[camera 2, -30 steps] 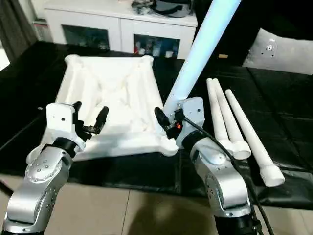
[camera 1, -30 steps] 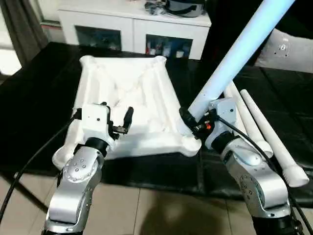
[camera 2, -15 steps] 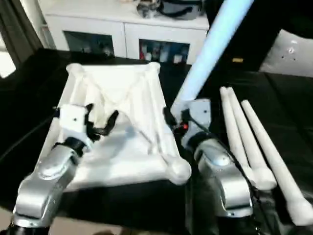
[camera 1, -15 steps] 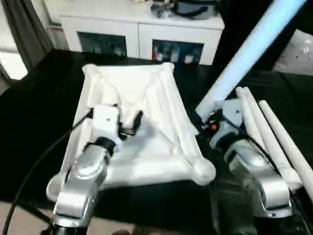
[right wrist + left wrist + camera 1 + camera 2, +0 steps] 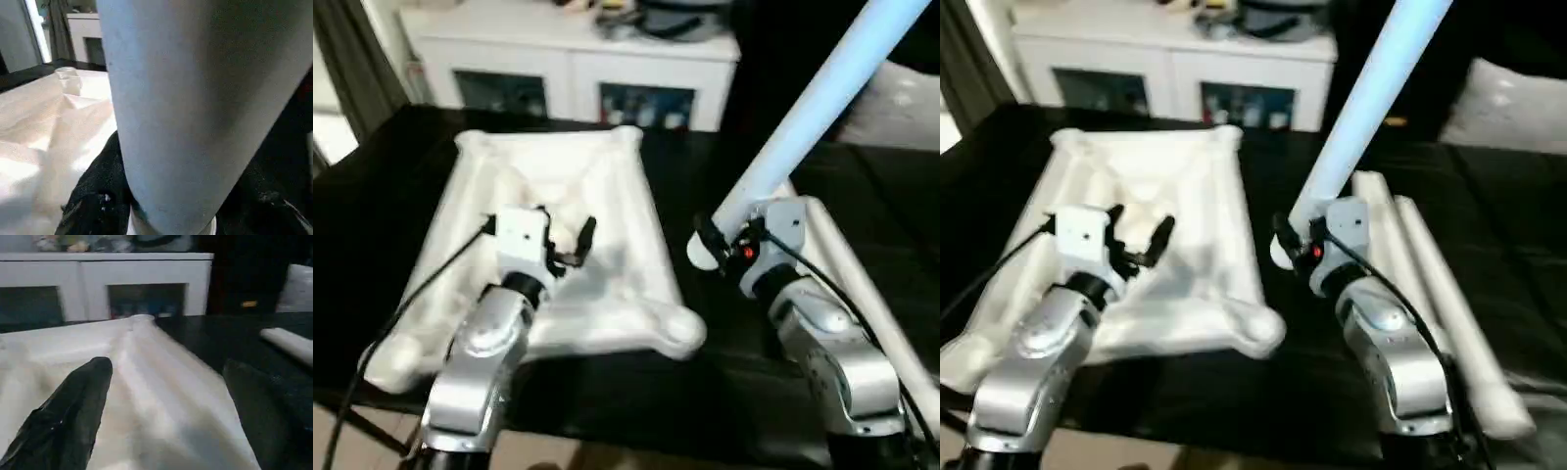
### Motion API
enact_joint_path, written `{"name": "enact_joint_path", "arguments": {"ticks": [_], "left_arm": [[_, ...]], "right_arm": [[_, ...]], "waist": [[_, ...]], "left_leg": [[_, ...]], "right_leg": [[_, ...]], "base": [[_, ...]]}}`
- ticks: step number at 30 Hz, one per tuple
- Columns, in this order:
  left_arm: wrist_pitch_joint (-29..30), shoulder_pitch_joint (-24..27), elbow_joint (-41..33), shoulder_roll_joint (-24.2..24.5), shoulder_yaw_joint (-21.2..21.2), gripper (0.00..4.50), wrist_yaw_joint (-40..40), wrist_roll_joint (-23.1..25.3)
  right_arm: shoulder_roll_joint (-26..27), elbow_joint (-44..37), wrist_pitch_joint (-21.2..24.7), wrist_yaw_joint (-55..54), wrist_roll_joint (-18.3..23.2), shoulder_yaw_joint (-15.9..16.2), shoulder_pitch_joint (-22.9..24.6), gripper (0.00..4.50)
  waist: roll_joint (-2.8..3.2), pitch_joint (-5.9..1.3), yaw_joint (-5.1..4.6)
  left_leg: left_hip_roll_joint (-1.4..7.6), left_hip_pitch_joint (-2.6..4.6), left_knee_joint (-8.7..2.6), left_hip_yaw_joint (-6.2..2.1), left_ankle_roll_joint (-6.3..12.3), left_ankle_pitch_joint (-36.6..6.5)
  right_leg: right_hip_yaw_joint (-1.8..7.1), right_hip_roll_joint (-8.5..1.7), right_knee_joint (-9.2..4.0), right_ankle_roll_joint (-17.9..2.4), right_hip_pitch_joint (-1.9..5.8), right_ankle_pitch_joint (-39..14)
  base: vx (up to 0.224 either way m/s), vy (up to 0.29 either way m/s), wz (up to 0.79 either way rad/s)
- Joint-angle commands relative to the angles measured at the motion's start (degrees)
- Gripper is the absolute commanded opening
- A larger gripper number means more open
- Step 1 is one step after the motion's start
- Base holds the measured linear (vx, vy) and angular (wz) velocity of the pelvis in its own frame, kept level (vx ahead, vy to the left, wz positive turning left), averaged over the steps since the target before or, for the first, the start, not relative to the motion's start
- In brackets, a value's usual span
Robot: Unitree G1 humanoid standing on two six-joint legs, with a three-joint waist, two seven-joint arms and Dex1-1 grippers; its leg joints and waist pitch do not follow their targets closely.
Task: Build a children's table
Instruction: Move to table
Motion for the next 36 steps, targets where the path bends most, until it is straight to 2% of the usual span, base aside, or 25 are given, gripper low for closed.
{"name": "enact_joint_path", "arguments": {"ticks": [1,2,4,5,6,7,8,9,10,11,13,16,18,20,21,23,24,25,26,28,30,31,33,35,36], "left_arm": [[0.08,0.02,0.22,0.21,-0.23,4.06,-0.13,0.26],[-0.01,0.08,0.28,0.43,-0.31,4.06,-0.23,0.39],[-0.06,0.23,0.28,0.93,-0.34,4.06,-0.66,0.33],[0.07,0.23,0.23,1.03,-0.29,4.06,-0.98,0.15],[-0.05,0.19,0.19,1.2,-0.31,4.06,-1.21,0.23],[-0.14,0.08,0.14,1.26,-0.2,4.06,-1.51,0.2],[-0.14,0.05,0.13,1.22,-0.13,4.06,-1.6,0.15],[-0.13,0.05,0.12,1.2,-0.11,4.06,-1.63,0.13],[-0.12,-0.02,0.18,1.22,-0.09,4.06,-1.75,0.2],[-0.11,-0.15,0.35,1.45,-0.2,4.06,-2.04,0.38],[-0.03,-0.43,0.74,2.15,-0.56,4.06,-2.86,0.56],[0.98,-1.32,1.95,4.59,-1.02,4.06,-5.6,0.19],[1.85,-2.56,3.19,6.35,-0.48,4.06,-7.89,-0.43],[1.46,-3.03,3.5,7.15,0.03,4.06,-8.81,-0.47],[0.79,-3.31,3.67,7.69,0.2,4.06,-9.31,-0.3],[1.34,-3.29,3.35,8.05,0.45,4.06,-9.7,-0.58],[1.42,-3.0,2.86,7.92,0.55,4.06,-9.66,-0.8],[1.13,-2.32,2.02,7.74,0.48,4.06,-9.52,-1.18],[1.13,-2.32,2.02,7.74,0.48,4.06,-9.52,-1.18],[2.14,-1.52,1.46,7.22,0.38,4.06,-8.78,-1.37],[2.74,-1.05,1.53,6.5,0.67,4.06,-8.17,-1.56],[2.93,-0.43,1.53,5.59,0.88,4.06,-7.29,-1.57],[2.58,0.19,1.15,5.16,0.5,4.06,-7.23,-1.32],[2.18,1.01,0.58,4.67,0.23,4.06,-6.76,-1.15],[2.11,1.32,0.27,4.31,0.3,4.06,-6.16,-1.19]], "right_arm": [[0.01,-1.36,0.32,0.1,-0.09,-0.47,-0.17,1.88],[-0.04,-1.49,0.42,0.29,-0.15,-0.3,-0.17,1.88],[-0.17,-1.88,0.45,1.02,-0.23,0.27,-0.24,1.88],[-0.27,-1.94,0.34,1.13,-0.33,0.45,-0.26,1.88],[-0.31,-2.01,0.3,1.14,-0.37,0.54,-0.24,1.88],[-0.37,-2.07,0.27,1.07,-0.34,0.64,-0.22,1.88],[-0.42,-2.09,0.27,1.02,-0.3,0.69,-0.2,1.88],[-0.44,-2.1,0.27,1.01,-0.28,0.7,-0.19,1.88],[-0.5,-2.14,0.27,0.98,-0.22,0.76,-0.19,1.88],[-0.5,-2.15,0.29,1.02,-0.15,0.77,-0.23,1.88],[-0.44,-2.18,0.31,1.21,0.0,0.79,-0.32,1.88],[-0.55,-2.25,0.11,1.88,-0.03,0.95,-0.6,1.88],[-0.98,-2.12,-0.15,2.32,0.04,1.2,-0.98,1.88],[-1.07,-2.06,-0.23,2.41,0.09,1.29,-1.06,1.88],[-1.14,-1.9,-0.24,2.46,0.14,1.28,-1.17,1.88],[-1.14,-1.68,-0.25,2.52,0.29,1.18,-1.19,1.88],[-1.03,-1.72,-0.18,2.53,0.43,1.15,-1.03,1.88],[-0.74,-1.87,-0.04,2.48,0.62,1.13,-0.62,1.88],[-0.74,-1.87,-0.04,2.48,0.62,1.13,-0.62,1.88],[-0.29,-1.99,0.05,2.34,0.75,1.16,0.03,1.88],[0.0,-2.06,0.0,2.17,0.61,1.33,0.58,1.88],[0.36,-2.15,0.53,1.75,0.5,1.5,1.25,1.88],[0.67,-2.33,0.97,1.28,0.68,1.5,1.67,1.88],[1.13,-2.6,0.71,0.9,0.98,1.25,2.2,1.88],[1.11,-2.71,0.47,0.9,0.77,1.27,2.34,1.88]], "waist": [[-2.61,-1.99,1.08],[-2.41,-1.49,1.38],[-0.9,-1.77,1.48],[1.48,-2.31,1.73],[3.76,-3.47,1.29],[3.09,-3.37,0.75],[2.35,-3.24,-0.03],[0.64,-1.41,1.45],[-1.02,-1.27,2.26],[-0.84,-1.01,3.62],[-0.62,-0.74,3.54],[0.92,-0.62,1.96],[2.85,-0.81,1.15],[3.82,-0.47,1.07],[3.01,-0.01,2.03],[-0.03,0.34,2.01],[-0.93,2.32,1.26],[-0.7,0.57,1.08],[0.38,-0.71,3.02],[1.95,-2.11,1.95],[1.98,-2.01,1.1],[0.83,-1.14,1.47],[0.07,-1.07,3.95],[0.83,-1.3,5.03],[0.1,-1.09,5.09]], "left_leg": [[-6.42,-2.27,7.55,3.66,4.61,-8.2],[-7.31,-1.54,5.81,3.23,2.74,-7.96],[-6.63,-0.4,-0.53,1.64,5.41,-5.81],[-1.57,1.73,-4.73,-1.05,7.31,-5.49],[12.9,2.3,-10.56,-9.64,13.95,-8.36],[14.66,3.71,-10.58,-8.94,14.82,-8.95],[12.03,4.99,-10.09,-7.09,14.62,-7.88],[1.68,2.45,-7.36,-1.23,8.82,-11.48],[-2.32,0.71,-3.11,-1.16,2.6,-6.35],[-3.13,1.47,-0.44,-0.43,-0.21,-0.69],[-3.39,1.5,-3.01,0.16,-1.41,-1.39],[-0.17,3.8,-8.52,-0.87,-1.59,-14.22],[2.35,4.32,-10.51,-1.91,-1.4,-22.21],[7.11,1.99,-16.21,-3.54,-2.79,-35.56],[6.44,1.21,-18.09,-2.13,-4.24,-40.84],[1.31,4.23,-12.91,0.28,-6.21,-34.19],[-4.33,11.09,2.73,1.98,-5.01,-11.76],[-4.87,2.55,0.99,-0.6,-2.68,-3.33],[-2.17,2.43,-6.03,-0.88,-2.52,-4.43],[1.7,5.72,-9.62,-1.9,-1.5,-6.25],[1.21,3.68,-9.99,-1.24,1.27,-1.83],[-0.17,3.56,-9.38,0.12,3.05,-8.54],[-0.26,3.08,-2.3,-1.05,1.57,-4.73],[-1.41,1.99,-0.71,-2.19,-0.36,-5.59],[-1.04,0.36,-1.13,-3.05,0.6,-4.34]], "right_leg": [[5.66,-6.8,-12.71,-8.53,3.25,-26.92],[5.97,-7.08,-12.95,8.26,3.36,-32.12],[6.62,-8.07,-14.77,25.23,5.26,-30.03],[5.28,-8.96,-16.13,24.69,6.11,-24.7],[3.79,-8.7,-3.88,17.14,5.99,-9.06],[6.86,-10.42,-0.21,12.52,2.59,-2.48],[8.45,-10.77,0.36,8.62,0.1,2.41],[9.88,-9.05,-5.42,5.86,0.29,0.16],[11.6,-13.5,-10.72,13.92,4.14,-19.98],[12.02,-11.46,-13.36,17.42,1.55,-44.72],[9.97,-8.71,-13.73,14.98,1.76,-50.45],[4.92,-5.7,-13.26,8.14,1.64,-36.67],[3.29,-6.65,-13.21,4.47,3.62,-26.98],[2.83,-6.53,-4.73,2.4,6.64,-7.11],[4.11,-6.09,-1.83,2.8,6.55,-6.42],[6.58,-7.3,-9.37,4.63,2.69,-29.61],[5.02,-11.61,-21.52,7.36,-6.62,-65.05],[6.5,-13.77,-16.93,8.76,3.96,-59.71],[5.32,-11.58,-14.09,8.81,6.14,-44.76],[3.71,-7.0,-10.93,3.83,3.9,-16.08],[4.24,-8.55,-9.14,-5.33,4.71,2.17],[5.05,-10.51,-11.83,-6.75,4.83,-13.09],[10.93,-18.98,-16.58,-5.65,5.41,-38.83],[14.64,-17.35,-16.07,-7.44,5.48,-37.5],[12.23,-17.83,-15.44,-8.47,6.86,-34.76]], "base": [[-0.086,-0.224,-0.1],[-0.086,-0.224,-0.1],[-0.103,-0.194,-0.04],[-0.098,-0.163,-0.01],[-0.075,-0.111,-0.11],[-0.035,-0.117,-0.01],[-0.035,-0.117,-0.01],[-0.034,-0.135,0.16],[-0.111,-0.154,-0.01],[-0.111,-0.154,-0.01],[-0.12,-0.105,-0.02],[-0.095,-0.026,0.0],[-0.079,0.029,-0.03],[-0.082,0.043,-0.07],[-0.103,0.022,0.0],[0.0,0.0,0.0],[0.0,0.0,0.0],[0.08,0.033,-0.27],[0.08,0.033,-0.27],[0.027,0.033,0.08],[-0.004,0.008,0.11],[0.0,0.0,0.0],[0.0,0.0,0.0],[-0.007,0.084,0.0],[-0.014,0.109,-0.17]]}}
